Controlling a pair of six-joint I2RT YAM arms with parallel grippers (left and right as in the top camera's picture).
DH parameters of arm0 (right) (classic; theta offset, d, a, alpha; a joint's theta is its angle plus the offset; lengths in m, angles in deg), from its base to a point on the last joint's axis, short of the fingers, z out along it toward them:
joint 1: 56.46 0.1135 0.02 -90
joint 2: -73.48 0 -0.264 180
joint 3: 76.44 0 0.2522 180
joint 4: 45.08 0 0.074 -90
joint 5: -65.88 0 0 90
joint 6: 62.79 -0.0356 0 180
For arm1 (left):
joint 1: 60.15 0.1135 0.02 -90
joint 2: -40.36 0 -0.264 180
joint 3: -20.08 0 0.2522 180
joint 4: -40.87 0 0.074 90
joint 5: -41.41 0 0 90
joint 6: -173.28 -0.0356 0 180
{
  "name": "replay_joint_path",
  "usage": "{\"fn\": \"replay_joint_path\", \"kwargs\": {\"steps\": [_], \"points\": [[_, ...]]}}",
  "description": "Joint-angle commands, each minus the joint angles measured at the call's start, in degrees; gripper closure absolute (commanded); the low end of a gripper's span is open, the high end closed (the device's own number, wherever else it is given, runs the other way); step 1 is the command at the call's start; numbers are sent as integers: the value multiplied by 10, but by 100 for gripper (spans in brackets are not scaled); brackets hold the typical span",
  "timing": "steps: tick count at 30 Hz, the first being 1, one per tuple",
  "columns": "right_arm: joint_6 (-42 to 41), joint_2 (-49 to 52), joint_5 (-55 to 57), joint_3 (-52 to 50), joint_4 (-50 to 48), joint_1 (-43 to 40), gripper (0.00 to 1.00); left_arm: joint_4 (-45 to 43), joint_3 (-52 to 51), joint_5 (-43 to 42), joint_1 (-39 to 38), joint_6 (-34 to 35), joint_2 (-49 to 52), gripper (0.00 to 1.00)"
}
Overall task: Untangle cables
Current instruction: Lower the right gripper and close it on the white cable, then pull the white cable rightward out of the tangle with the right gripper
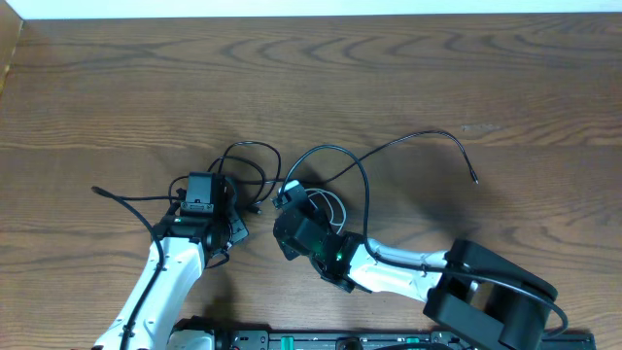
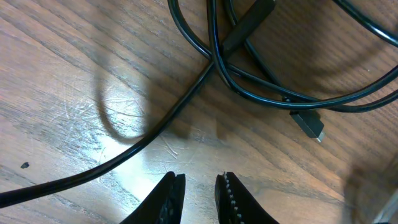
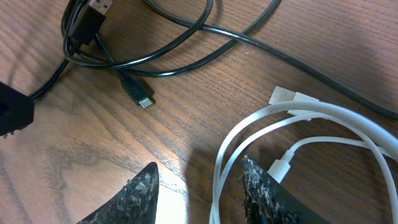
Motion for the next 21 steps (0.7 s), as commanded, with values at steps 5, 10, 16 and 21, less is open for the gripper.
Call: {"fn": "replay_joint_path", "kwargs": {"steps": [5,10,16,21], "points": [[0,47,14,2,-5,-6,61,1,-2,9,2,1,1,76],[0,52,14,2,-5,-6,87,2,-2,9,2,1,1,76],[0,12,14,3,5,-13,99,1,-2,9,2,1,1,76],[48,-101,-44,3,42,-42,99,1,-2,9,2,1,1,76]]}}
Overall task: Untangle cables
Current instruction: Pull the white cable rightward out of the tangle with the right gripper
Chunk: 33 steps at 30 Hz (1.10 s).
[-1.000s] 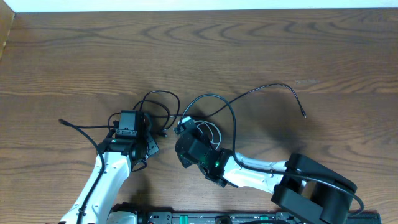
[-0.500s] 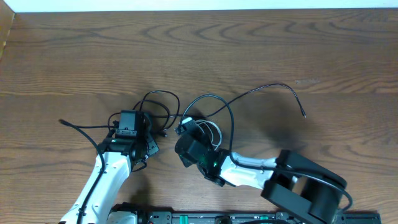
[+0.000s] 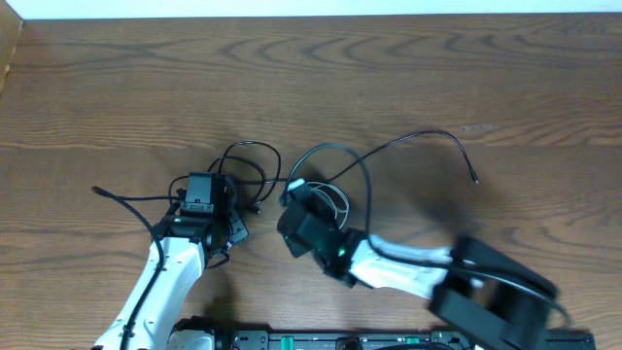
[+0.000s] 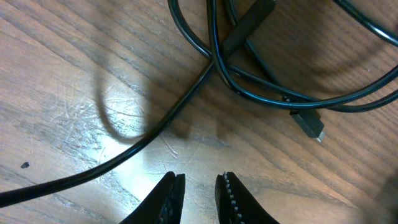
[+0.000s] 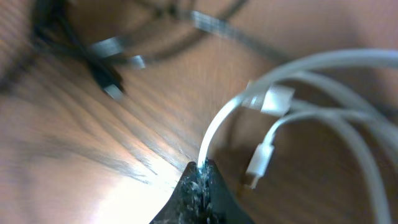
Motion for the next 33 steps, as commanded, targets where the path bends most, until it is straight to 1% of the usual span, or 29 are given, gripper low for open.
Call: {"fn": "replay_joint_path", "kwargs": {"steps": [1,5,11,15,19,23,29,33], "points": [[43,-110,-62,3,9,-30,99,1,-2,9,2,1,1,76],[44,-203,-155,3,34,-71,99,1,-2,9,2,1,1,76],[68,-342,-167,3,110,-158,99,1,-2,9,2,1,1,76],[53,-428,-194,3,150,-242,99,1,-2,9,2,1,1,76],[67,-501,-178,3,189,-355,99,1,-2,9,2,1,1,76],[74,-530,-153,3,233,-476,99,1,-2,9,2,1,1,76],[97,-518,-154,3,263,-650,99,1,-2,9,2,1,1,76],[105,-490,-158,3,264,-728,99,1,-2,9,2,1,1,76]]}}
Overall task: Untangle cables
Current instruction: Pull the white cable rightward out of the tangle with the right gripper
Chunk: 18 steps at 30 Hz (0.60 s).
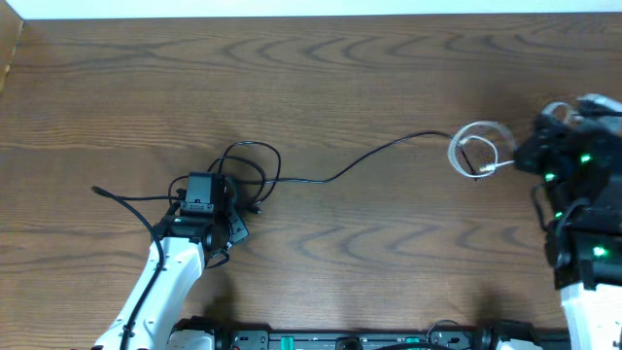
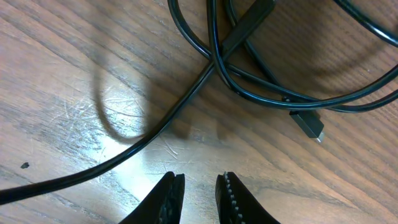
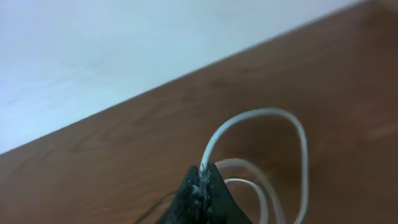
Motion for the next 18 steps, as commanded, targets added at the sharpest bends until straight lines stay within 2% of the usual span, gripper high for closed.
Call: {"fn": "replay_joint_path", "kwargs": {"steps": [1,8,15,18], "points": [[29,30,1,2,2,-66,99,2,-2,9,2,1,1,76],[37,95,9,7,-47,-157,99,2,-2,9,2,1,1,76],[53,129,206,44,-49,-191,99,2,-2,9,2,1,1,76],[59,161,233,44,-48,-190,99,2,-2,9,2,1,1,76]]}}
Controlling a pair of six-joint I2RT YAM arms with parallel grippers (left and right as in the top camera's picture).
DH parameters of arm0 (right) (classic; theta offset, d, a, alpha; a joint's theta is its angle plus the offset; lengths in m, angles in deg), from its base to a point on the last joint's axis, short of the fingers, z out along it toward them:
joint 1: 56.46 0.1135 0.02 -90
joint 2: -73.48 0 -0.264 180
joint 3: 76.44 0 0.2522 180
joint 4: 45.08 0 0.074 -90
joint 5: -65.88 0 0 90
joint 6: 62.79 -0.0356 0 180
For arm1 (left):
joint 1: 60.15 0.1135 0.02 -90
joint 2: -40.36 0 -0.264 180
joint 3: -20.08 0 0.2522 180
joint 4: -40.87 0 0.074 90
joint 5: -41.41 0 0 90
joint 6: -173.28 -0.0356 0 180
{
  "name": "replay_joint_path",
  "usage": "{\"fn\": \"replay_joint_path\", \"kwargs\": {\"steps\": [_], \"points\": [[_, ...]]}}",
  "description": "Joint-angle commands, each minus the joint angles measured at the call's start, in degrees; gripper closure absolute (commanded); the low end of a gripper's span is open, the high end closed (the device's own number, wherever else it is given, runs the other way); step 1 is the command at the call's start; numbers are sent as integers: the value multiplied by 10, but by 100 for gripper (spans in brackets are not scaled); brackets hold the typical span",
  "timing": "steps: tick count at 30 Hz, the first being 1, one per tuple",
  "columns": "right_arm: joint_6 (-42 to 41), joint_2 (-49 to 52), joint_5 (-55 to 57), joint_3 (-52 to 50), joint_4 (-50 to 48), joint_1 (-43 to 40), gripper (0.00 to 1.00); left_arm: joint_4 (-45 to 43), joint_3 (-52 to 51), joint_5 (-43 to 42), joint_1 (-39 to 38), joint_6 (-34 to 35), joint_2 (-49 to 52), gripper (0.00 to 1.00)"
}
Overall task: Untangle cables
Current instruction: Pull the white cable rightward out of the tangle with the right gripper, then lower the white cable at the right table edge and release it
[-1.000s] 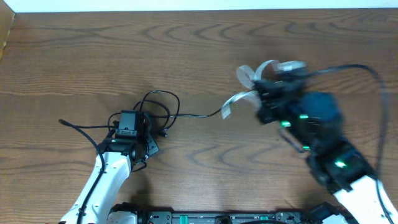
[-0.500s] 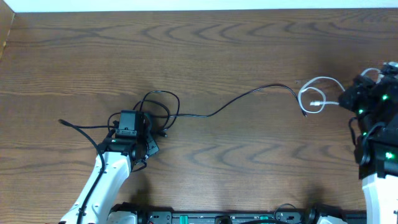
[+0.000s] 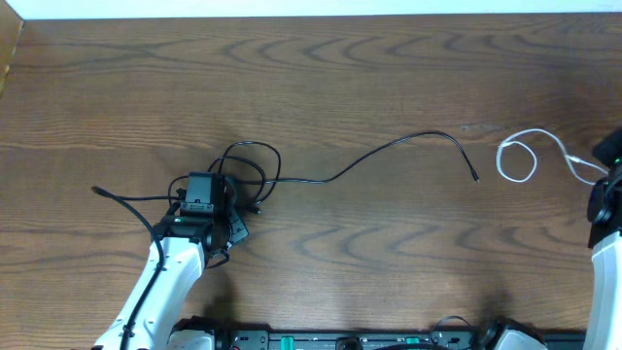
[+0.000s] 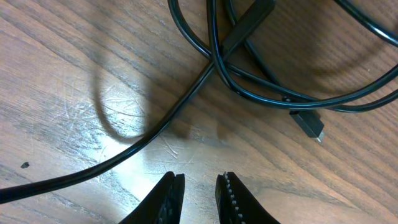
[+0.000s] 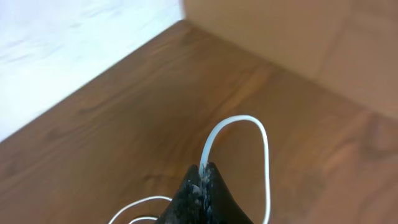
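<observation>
A white cable (image 3: 520, 158) hangs looped at the table's far right, held by my right gripper (image 5: 203, 167), which is shut on it; its loop (image 5: 264, 149) curves above the wood. Black cables (image 3: 248, 165) lie tangled left of centre, with one long strand (image 3: 389, 148) running right to a free end (image 3: 475, 178). My left gripper (image 4: 199, 180) sits just below the tangle (image 4: 249, 74), open with nothing between its fingers. A black plug (image 4: 309, 126) lies on the wood near it.
A black strand (image 3: 121, 199) trails left from the tangle. The table's right edge and a tan wall (image 5: 311, 50) are close to my right gripper. A white strip (image 3: 311, 8) runs along the table's back edge.
My right gripper has moved further right with the white cable, from near the black strand's free end to the table's right edge. The left arm has not moved.
My right gripper stood open round the white cable beside the black tangle. Then it was shut on that cable. Later it held the cable far to the right, clear of the black ones, and now at the right edge. The left gripper stayed put, open.
</observation>
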Motion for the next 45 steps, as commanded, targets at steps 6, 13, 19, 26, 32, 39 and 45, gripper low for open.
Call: {"fn": "replay_joint_path", "kwargs": {"steps": [6,13,19,26,32,39,45], "points": [[64,112,42,12,-4,-1,99,2,-2,9,2,1,1,76],[85,187,-139,12,-26,-1,99,2,-2,9,2,1,1,76],[84,216,-181,12,-31,-1,66,2,-2,9,2,1,1,75],[84,217,-211,12,-32,-1,21,1,-2,9,2,1,1,75],[80,217,-244,12,-27,2,13,1,-2,9,2,1,1,75],[80,217,-242,12,7,3,99,1,-2,9,2,1,1,75],[80,219,-238,12,27,3,67,2,-2,9,2,1,1,75]]}}
